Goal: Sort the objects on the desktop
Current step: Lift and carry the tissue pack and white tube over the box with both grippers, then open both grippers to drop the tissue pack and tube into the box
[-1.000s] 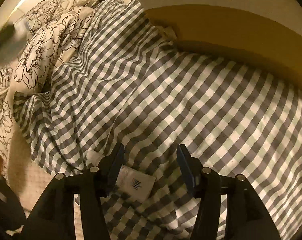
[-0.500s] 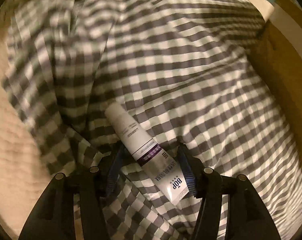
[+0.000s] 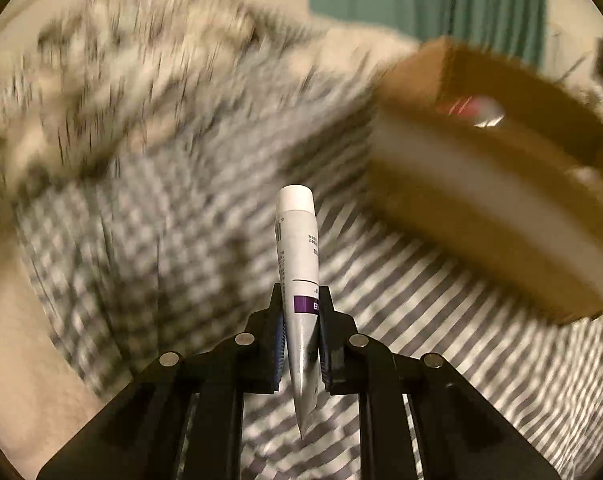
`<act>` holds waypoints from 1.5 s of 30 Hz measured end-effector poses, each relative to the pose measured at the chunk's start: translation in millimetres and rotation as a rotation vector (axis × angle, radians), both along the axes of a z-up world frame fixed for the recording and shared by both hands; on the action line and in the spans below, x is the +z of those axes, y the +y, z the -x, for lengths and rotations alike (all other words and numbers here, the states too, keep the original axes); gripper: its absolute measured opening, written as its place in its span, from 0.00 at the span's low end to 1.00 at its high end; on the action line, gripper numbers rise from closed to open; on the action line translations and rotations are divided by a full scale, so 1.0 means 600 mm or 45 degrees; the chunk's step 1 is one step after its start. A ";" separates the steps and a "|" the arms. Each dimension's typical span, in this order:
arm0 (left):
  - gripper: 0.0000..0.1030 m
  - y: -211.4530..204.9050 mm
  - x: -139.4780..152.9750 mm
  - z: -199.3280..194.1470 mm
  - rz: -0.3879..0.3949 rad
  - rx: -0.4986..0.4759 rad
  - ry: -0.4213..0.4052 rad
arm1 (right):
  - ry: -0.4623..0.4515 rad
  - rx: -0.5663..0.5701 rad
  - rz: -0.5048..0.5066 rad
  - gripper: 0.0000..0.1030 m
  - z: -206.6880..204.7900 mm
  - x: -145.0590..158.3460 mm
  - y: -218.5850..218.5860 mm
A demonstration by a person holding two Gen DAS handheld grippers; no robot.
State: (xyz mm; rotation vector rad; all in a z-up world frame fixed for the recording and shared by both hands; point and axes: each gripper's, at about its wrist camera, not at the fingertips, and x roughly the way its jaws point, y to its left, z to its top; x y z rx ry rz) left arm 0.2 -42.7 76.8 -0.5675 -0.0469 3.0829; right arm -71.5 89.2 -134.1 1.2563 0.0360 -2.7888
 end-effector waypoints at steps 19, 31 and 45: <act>0.72 0.118 -0.067 0.143 0.040 -0.129 0.069 | 0.601 -0.389 0.041 0.13 0.012 0.214 0.222; 0.72 0.168 -0.183 0.269 0.094 -0.176 -0.130 | 0.502 -0.475 0.098 0.13 0.076 0.169 0.314; 0.74 0.219 -0.259 0.325 0.130 -0.231 -0.326 | 0.303 -0.531 0.086 0.14 0.109 0.114 0.343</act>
